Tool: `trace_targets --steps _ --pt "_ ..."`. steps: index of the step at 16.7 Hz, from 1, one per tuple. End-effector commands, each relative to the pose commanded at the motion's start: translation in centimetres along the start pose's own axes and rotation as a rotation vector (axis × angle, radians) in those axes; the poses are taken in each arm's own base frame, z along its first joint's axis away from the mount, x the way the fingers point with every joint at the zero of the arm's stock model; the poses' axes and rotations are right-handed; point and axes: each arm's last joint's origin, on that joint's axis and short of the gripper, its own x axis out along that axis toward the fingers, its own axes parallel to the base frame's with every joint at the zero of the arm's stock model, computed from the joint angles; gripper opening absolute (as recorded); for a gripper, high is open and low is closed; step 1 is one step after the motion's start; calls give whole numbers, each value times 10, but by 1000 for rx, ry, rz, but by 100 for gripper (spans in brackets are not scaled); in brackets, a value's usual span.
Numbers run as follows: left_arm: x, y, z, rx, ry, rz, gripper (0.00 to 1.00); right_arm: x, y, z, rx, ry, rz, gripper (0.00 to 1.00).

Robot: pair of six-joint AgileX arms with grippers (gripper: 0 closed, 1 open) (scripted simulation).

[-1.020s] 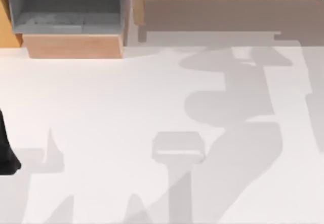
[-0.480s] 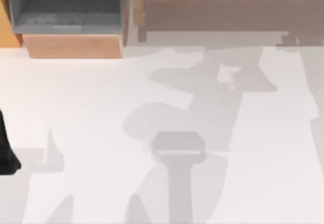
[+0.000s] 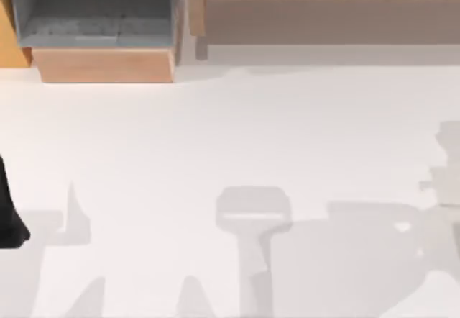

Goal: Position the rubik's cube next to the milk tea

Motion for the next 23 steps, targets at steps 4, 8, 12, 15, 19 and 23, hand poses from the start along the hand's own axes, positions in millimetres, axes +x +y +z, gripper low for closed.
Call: trace_targets --steps 4,8,12,15,19,23 --pt "0 0 0 0 0 0 100 -6 2 -63 -23 260 28 0" --pt "0 0 0 0 0 0 100 -17 1 -92 -28 314 45 0" --pt "0 0 0 0 0 0 100 -19 0 -95 -28 302 46 0" --pt "0 0 0 0 0 0 100 -19 0 -94 -27 302 46 0" --pt "0 0 0 0 0 0 100 -18 7 -91 -83 309 52 0" --pt "0 0 0 0 0 0 100 -19 12 -89 -123 338 63 0"
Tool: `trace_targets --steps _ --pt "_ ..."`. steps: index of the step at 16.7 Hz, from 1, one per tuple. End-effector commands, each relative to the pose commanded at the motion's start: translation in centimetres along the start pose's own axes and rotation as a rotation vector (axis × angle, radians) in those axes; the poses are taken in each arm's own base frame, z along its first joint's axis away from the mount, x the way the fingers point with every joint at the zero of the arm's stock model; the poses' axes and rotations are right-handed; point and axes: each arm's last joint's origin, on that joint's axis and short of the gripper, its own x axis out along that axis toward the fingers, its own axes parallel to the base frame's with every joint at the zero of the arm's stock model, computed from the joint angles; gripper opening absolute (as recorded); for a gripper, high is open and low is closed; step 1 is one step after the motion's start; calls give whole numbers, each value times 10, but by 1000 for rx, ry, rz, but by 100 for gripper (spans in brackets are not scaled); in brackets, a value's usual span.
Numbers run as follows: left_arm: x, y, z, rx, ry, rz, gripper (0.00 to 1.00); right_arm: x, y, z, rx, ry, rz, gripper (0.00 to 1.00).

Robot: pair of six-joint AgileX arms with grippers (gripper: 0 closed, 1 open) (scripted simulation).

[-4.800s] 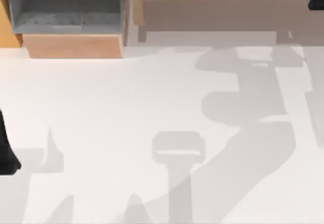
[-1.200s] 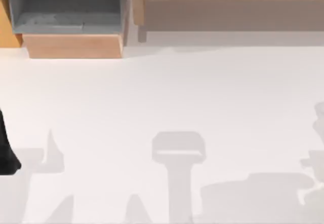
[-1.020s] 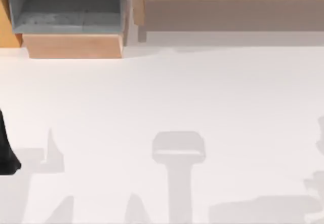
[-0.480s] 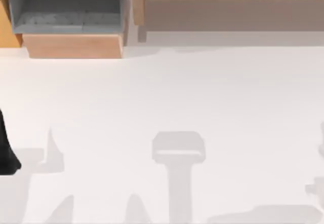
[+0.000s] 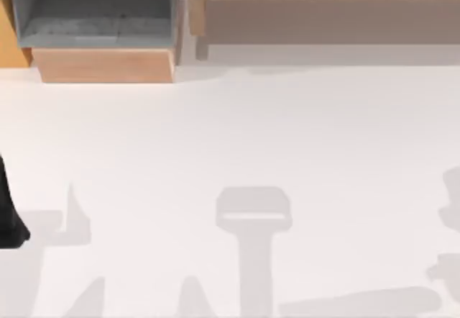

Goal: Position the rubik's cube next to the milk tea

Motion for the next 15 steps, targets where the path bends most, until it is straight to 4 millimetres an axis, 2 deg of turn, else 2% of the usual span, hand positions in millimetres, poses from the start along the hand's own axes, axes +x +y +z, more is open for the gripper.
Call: trace_targets --steps 8,15 --pt "0 0 0 0 0 0 100 8 -3 -11 71 127 34 0" --pt "0 0 0 0 0 0 100 14 -10 -6 95 -45 0 0"
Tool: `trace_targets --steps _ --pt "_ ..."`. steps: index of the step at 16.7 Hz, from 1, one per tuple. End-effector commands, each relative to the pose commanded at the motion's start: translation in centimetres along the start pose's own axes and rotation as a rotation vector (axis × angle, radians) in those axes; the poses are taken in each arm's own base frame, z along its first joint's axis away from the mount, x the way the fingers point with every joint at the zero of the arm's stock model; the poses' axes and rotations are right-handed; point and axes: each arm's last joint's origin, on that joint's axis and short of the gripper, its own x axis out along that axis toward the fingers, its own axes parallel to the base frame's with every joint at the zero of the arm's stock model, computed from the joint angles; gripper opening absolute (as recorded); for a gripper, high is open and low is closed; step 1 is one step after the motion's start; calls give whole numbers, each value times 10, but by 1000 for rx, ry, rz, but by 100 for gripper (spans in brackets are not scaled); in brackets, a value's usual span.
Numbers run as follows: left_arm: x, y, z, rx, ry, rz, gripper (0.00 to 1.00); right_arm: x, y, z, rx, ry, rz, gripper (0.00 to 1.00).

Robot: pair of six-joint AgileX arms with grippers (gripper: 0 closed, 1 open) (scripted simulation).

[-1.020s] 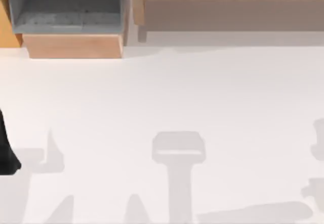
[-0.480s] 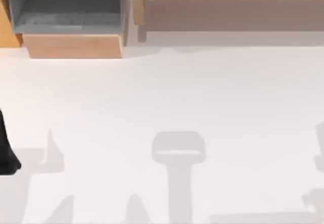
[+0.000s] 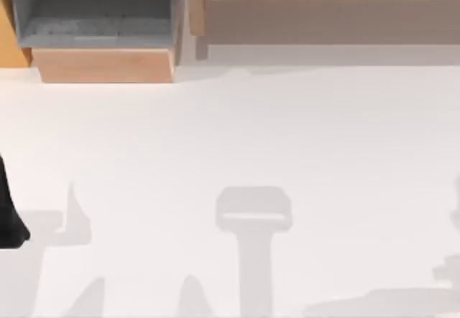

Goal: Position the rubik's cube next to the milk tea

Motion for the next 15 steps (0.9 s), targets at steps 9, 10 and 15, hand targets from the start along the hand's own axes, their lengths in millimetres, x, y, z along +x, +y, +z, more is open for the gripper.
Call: trace_targets --steps 9,10,15 --pt "0 0 0 0 0 0 100 6 -1 -1 0 7 -4 23" --pt "0 0 0 0 0 0 100 6 -1 -1 0 7 -4 30" --pt "0 0 0 0 0 0 100 6 -1 -1 0 7 -4 68"
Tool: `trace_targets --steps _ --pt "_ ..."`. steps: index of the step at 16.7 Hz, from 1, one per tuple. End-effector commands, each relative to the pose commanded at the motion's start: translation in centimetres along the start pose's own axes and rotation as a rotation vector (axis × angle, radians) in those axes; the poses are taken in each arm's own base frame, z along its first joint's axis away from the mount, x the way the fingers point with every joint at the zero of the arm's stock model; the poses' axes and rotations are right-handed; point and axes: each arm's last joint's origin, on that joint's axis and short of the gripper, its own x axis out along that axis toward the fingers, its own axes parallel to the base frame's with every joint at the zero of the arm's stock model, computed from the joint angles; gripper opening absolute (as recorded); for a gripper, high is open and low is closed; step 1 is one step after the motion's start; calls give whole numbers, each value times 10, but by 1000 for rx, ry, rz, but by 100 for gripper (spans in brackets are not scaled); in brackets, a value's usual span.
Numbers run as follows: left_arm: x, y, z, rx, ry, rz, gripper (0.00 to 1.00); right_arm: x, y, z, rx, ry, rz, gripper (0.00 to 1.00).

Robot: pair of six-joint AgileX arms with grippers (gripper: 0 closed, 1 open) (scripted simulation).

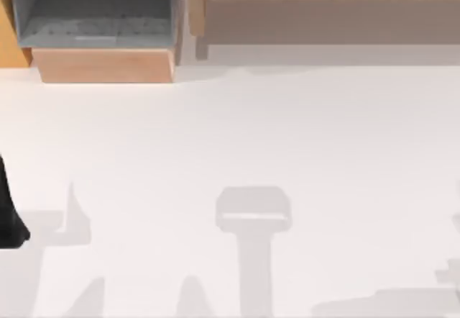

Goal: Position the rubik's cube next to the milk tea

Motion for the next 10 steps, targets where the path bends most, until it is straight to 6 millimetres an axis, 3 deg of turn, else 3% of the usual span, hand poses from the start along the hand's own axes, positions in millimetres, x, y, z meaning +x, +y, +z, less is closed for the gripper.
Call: trace_targets --steps 4,10 --pt "0 0 0 0 0 0 100 0 0 0 0 0 0 98" --pt "0 0 0 0 0 0 100 0 0 0 0 0 0 100"
